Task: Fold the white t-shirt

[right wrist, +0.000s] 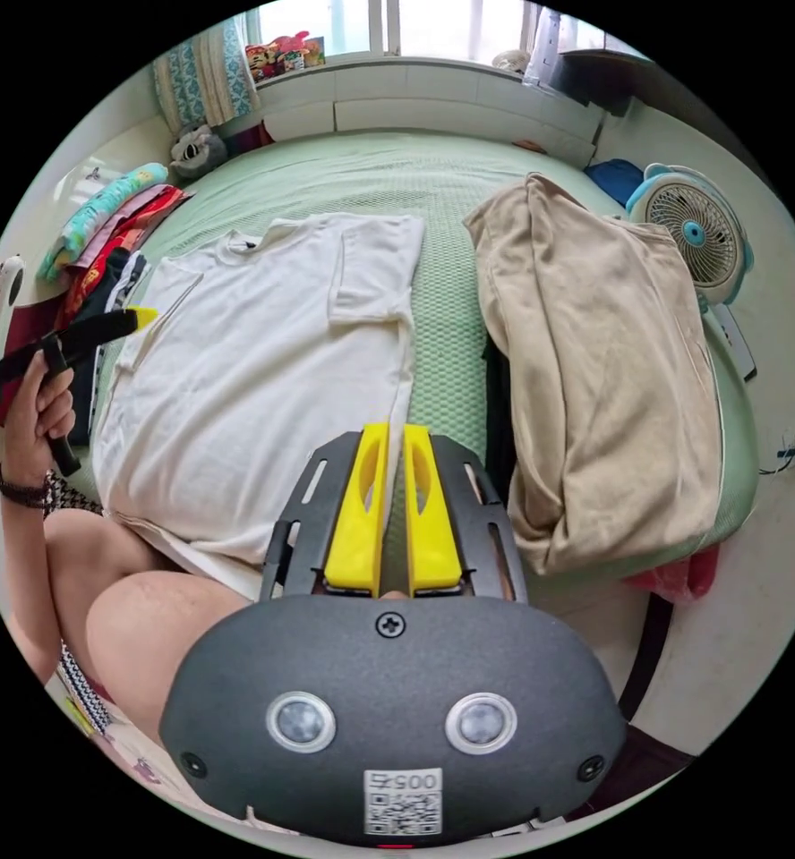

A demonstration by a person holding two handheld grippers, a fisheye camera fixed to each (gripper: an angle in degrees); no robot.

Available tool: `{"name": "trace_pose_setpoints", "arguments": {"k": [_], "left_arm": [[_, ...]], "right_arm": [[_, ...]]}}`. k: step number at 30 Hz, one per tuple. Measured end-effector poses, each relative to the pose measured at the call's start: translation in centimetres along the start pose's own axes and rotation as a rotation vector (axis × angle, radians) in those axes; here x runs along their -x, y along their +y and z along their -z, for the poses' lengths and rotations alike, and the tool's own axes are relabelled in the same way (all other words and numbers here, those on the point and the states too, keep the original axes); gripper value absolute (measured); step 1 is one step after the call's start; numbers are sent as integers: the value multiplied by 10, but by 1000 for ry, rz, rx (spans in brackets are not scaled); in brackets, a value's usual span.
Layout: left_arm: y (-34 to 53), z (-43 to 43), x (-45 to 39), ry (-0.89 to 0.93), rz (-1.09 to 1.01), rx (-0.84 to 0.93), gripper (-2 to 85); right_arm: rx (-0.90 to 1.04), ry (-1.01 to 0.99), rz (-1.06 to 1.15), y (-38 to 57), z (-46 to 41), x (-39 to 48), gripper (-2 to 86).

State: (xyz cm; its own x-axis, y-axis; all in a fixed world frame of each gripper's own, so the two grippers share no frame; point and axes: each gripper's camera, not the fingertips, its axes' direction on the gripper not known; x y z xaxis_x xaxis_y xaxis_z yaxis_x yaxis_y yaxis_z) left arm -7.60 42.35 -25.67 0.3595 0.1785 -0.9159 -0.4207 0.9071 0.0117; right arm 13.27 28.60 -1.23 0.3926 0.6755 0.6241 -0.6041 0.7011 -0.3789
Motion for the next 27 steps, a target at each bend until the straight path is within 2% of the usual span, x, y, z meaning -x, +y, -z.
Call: {"name": "trace_pose_setpoints", "arguments": {"k": [4,7,13,16,27], "left_arm": [[37,35,2,42,9,-106,-3],[56,62,-1,49,-9,-114,-2],[98,107,12,-159,-61,-82,27],[115,108,36,-227,-19,-14,48],[159,48,74,-280,64,132,96]], "right_arm": [[-3,-12,-17,39,10,2,47],[1,-49,-35,56,15,3,64],[-15,-68,-47,78,21,11,70],[-31,-46,-65,83,25,13,69],[-32,12,-7,103,28,27,60]]}}
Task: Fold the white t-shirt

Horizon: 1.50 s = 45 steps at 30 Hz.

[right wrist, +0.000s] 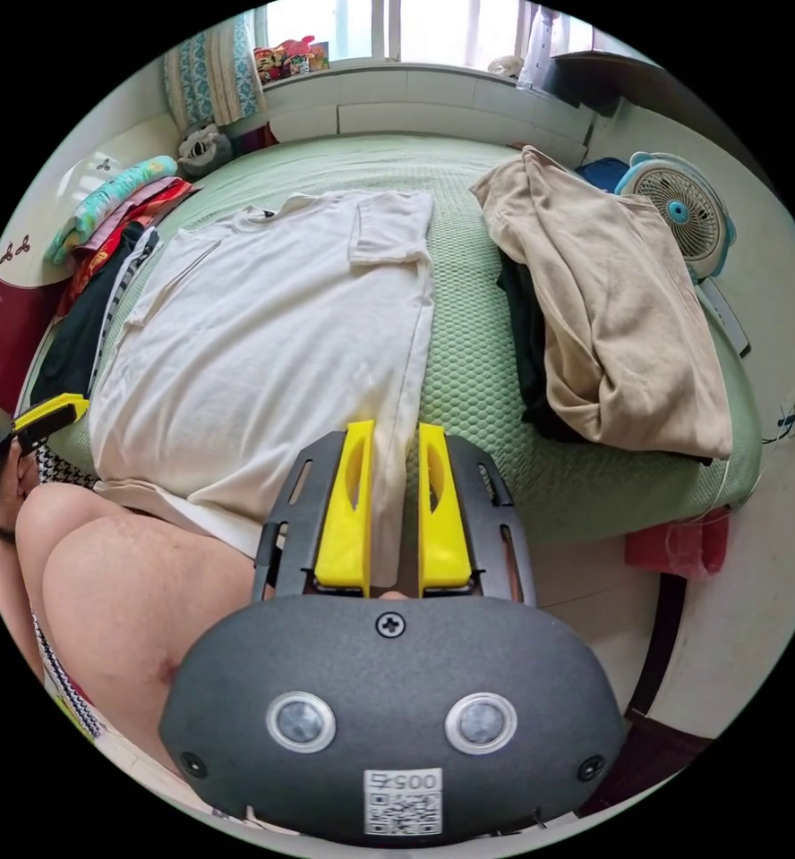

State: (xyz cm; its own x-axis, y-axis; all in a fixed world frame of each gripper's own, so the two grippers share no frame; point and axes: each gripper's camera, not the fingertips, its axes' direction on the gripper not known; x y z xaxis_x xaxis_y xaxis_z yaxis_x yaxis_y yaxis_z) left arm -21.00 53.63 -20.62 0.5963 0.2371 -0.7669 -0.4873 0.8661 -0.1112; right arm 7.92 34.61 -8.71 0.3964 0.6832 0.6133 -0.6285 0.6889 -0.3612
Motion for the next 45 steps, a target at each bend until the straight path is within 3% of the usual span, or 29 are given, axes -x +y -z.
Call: {"name": "trace_pose_setpoints", "arguments": {"k": [15,21,28,33,37,45], "left_arm": [[11,-31,21,100,23,9,93],[6,-23,10,68,8,47,31],[-17,32,11,75,-61,-101,14],[-63,57,26,-2,1,-210,23],[-79,56,46,83,78,-212,54],[-18,43,55,97,-5,-166,98]], "right_arm": [[-109,29,-41,34,21,7,2],[-113,82,0,40,32,19,-16],[-227,18,43,2,92,9,-17],[-305,123,25,-65,115,6,-16],[-262,103,-47,-105,114,-4,-7],[-206,32,29,-52,105,-31,69]]}}
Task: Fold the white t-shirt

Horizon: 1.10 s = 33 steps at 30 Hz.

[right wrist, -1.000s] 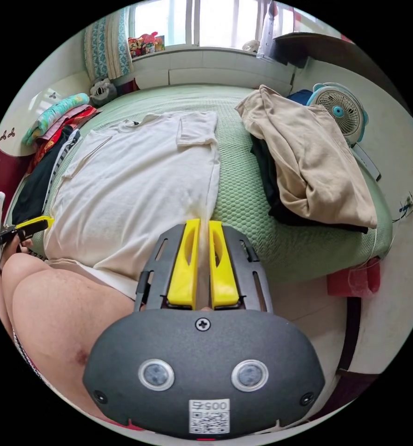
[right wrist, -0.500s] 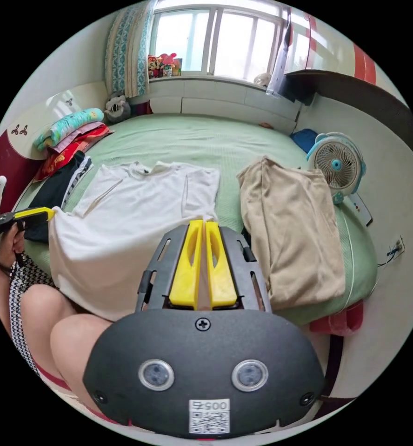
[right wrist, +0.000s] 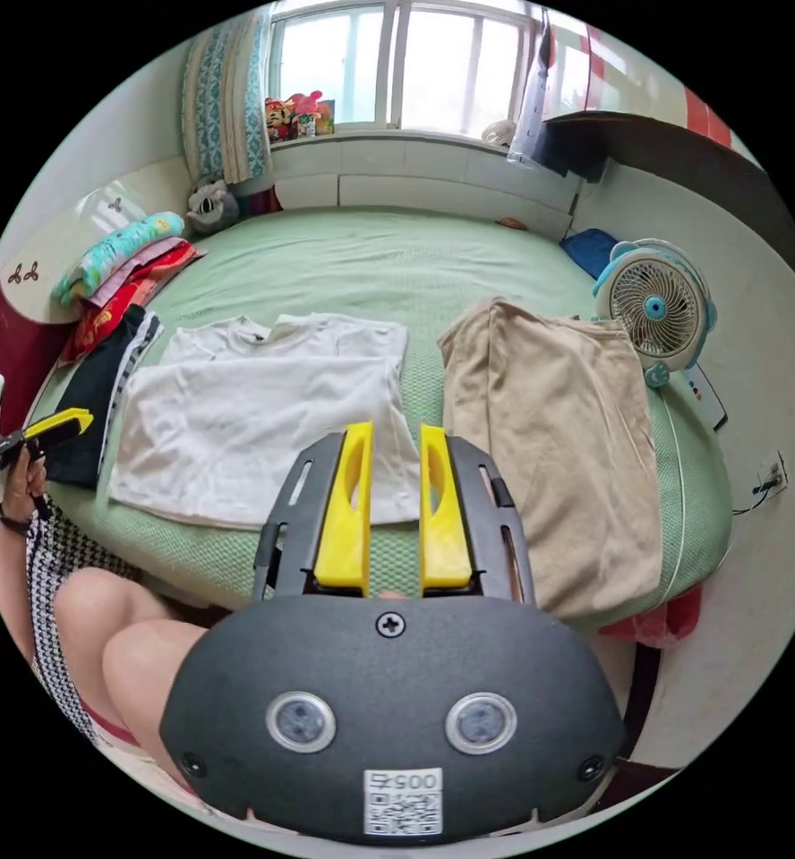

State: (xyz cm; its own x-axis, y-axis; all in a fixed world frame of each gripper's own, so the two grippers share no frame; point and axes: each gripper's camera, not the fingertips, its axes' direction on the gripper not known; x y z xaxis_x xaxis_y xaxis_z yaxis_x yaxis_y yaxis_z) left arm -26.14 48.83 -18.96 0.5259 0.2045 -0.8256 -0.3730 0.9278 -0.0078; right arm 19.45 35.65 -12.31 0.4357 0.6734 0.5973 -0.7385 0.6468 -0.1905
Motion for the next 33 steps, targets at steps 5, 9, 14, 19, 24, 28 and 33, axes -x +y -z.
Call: {"name": "trace_pose_setpoints", "arguments": {"k": [5,9,14,19,24,28,33], "left_arm": [[34,-11,-2,48,9,53,105],[50,-15,-2,11,52,80,115],[62,-11,-2,-29,41,83,121],[70,-9,0,4,33,82,123],[70,-15,-3,-2,40,109,115],[73,-23,-4,-34,80,150,93],[80,-11,-2,-23,106,143,57]], "right_arm": [[129,22,-3,24,-35,-8,83],[198,20,-62,24,-59,-18,74],[217,66,-55,31,-65,-21,7],[128,-41,-82,55,-23,-30,-12],[84,-61,-123,82,12,-50,-12],[118,-89,-134,96,7,-64,0],[102,-101,-150,110,14,-73,57]]}}
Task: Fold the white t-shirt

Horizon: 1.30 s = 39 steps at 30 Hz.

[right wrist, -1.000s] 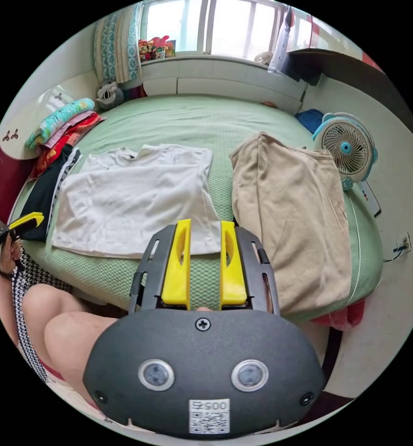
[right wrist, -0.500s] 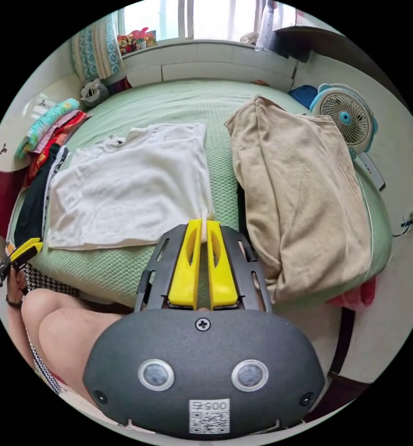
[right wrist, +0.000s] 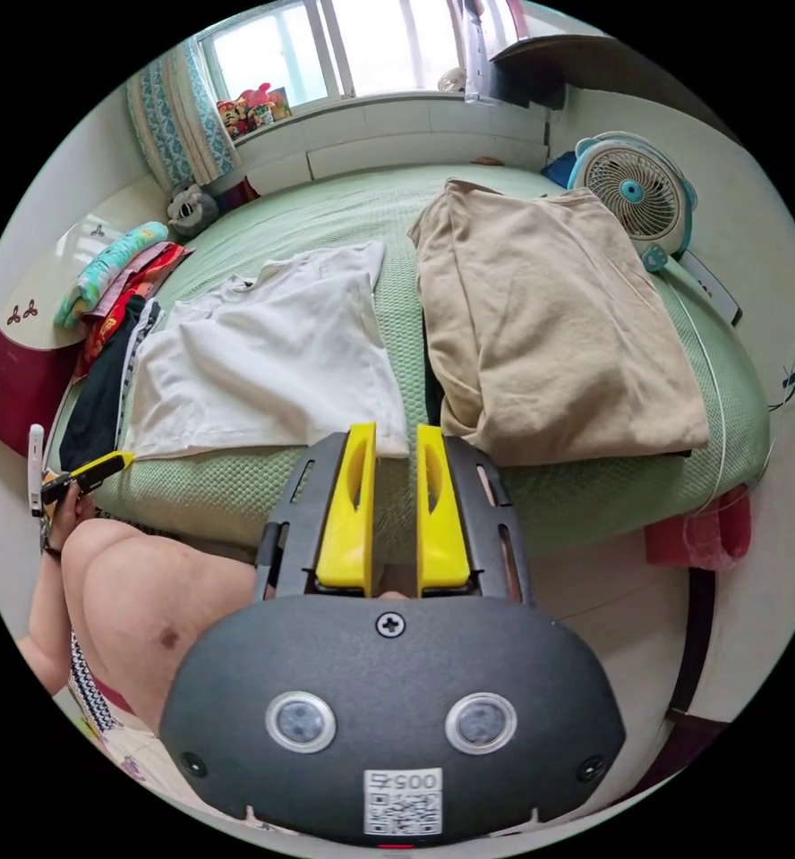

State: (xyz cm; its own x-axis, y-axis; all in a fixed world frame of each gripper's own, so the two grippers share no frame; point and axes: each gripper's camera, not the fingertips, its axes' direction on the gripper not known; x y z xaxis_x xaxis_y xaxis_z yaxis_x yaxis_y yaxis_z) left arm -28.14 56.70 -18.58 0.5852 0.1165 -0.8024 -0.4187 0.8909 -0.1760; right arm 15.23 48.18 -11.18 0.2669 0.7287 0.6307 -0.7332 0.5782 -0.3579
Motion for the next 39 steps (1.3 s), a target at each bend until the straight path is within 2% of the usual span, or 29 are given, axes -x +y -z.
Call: {"name": "trace_pose_setpoints", "arguments": {"k": [10,18,26,39], "left_arm": [[12,24,-2,-16,-43,33,44],[37,68,0,-38,-63,-18,38],[73,150,0,-64,-83,-91,39],[156,292,23,17,-8,-265,37]], "right_arm": [[26,-9,45,11,-3,-3,78],[30,52,72,25,14,6,28],[-60,57,25,48,92,9,-2],[-224,1,-25,103,241,11,3]]}}
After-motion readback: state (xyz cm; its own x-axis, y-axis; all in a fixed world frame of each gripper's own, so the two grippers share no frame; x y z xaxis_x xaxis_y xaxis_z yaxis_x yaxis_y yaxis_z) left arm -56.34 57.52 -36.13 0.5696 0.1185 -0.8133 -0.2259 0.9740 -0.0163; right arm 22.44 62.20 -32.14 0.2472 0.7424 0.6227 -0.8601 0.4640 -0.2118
